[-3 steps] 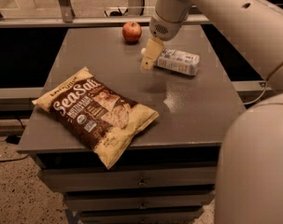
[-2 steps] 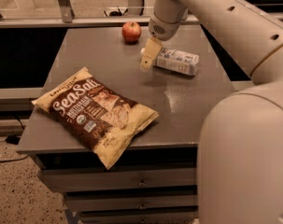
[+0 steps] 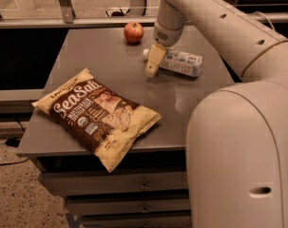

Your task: Place blue plastic bottle upright

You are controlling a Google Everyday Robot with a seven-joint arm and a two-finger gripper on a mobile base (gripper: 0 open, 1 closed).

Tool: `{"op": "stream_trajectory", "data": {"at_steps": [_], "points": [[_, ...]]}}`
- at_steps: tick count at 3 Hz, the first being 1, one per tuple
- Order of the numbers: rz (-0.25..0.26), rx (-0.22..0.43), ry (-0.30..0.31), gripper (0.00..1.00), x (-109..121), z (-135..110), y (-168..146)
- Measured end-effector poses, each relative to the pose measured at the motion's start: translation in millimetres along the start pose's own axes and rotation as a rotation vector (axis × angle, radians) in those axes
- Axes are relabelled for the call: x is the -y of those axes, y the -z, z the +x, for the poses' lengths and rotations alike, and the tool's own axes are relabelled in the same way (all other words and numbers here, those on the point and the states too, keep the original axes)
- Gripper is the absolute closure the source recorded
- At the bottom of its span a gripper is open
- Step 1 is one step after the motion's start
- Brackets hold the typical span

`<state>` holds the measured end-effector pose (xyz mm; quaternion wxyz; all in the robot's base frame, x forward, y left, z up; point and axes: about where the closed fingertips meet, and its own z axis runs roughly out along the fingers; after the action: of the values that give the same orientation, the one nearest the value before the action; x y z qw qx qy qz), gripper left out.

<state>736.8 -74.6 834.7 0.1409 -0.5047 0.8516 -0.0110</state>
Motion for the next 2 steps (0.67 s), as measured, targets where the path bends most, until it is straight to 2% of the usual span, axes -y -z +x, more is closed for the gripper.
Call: {"op": "stream_trajectory", "data": {"at_steps": [1,2], "points": [[0.005,-0.003,-0.011,0.17,7.0,4.8,-1.6],[0.016,0.017,-0.01,0.39,11.8,6.2,8.3]]}}
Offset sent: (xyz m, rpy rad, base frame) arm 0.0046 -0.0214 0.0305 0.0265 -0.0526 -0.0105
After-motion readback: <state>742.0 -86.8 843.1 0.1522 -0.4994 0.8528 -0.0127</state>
